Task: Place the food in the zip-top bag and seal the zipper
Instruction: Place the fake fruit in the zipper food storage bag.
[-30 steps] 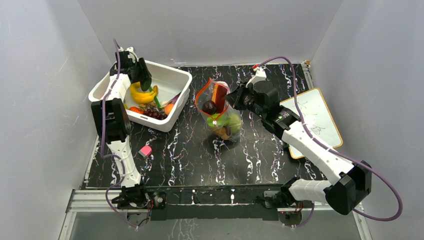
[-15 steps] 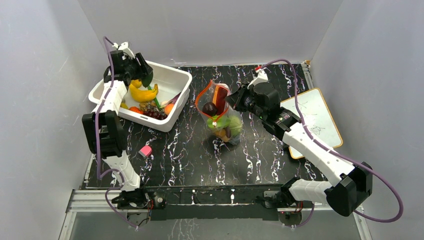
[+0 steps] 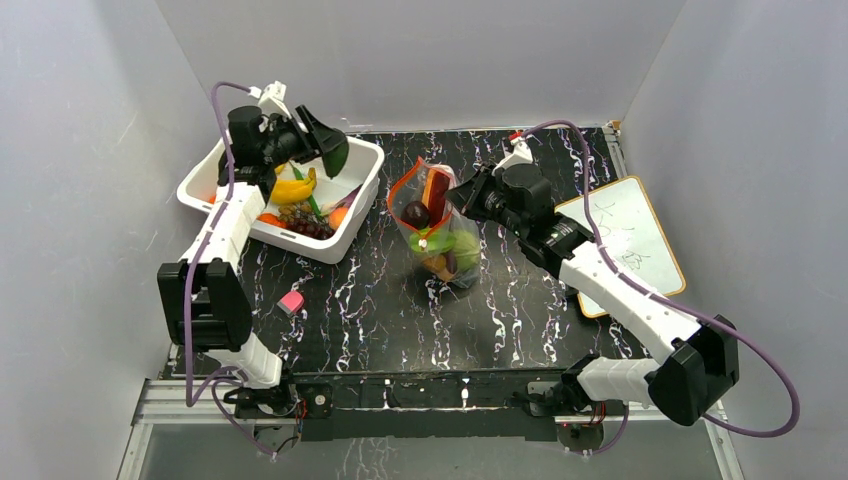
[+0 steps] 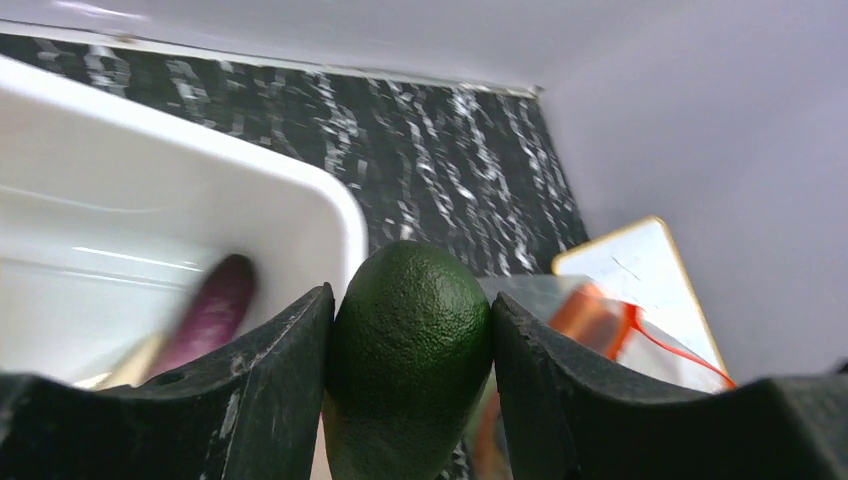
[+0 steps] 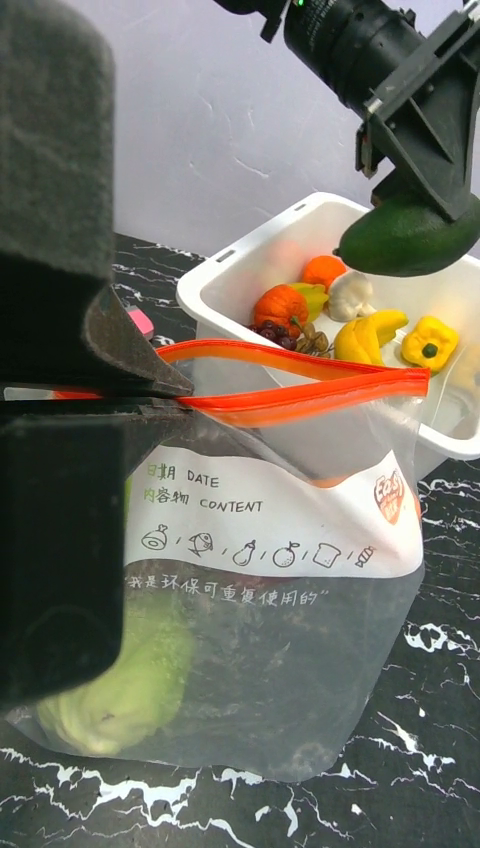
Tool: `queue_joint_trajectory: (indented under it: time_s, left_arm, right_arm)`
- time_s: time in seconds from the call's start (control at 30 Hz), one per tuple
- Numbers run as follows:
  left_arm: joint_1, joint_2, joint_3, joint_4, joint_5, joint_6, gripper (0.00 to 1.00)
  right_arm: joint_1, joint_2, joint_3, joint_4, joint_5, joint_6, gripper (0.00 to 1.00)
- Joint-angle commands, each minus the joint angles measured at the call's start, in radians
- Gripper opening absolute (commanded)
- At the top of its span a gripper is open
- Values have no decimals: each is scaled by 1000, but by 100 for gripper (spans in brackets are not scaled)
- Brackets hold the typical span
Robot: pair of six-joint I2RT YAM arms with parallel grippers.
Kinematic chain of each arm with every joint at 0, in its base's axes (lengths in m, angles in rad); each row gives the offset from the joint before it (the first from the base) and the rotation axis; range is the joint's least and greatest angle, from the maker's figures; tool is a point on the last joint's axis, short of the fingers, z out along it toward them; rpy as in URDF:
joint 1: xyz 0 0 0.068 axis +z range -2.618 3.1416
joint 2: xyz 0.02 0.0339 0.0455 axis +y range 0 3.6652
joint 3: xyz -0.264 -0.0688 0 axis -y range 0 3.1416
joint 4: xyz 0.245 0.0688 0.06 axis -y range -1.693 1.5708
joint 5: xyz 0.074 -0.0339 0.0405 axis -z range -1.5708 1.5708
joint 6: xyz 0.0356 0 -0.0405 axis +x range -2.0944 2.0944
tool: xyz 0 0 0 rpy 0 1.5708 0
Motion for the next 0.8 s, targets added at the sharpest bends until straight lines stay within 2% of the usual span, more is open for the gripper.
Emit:
queue_joint_trajectory:
  time_s: [0.0,0.43,0.63,0.77]
  left_arm:
    - [-60,-66,-24,28,132,-58,21]
    - [-214,-148,-140,114,192,-252,20]
    - [-275,-149,-191,281,213,-405,20]
    - [-329,-135,-211,320,166,-423,20]
  right_arm:
    - [-2,8,13,143,-5,48,0]
    - [-3,65,38,162,1,77,0]
    - [-3,92,56,170,-8,96,0]
    - [-2,98,61,184,-9,105,0]
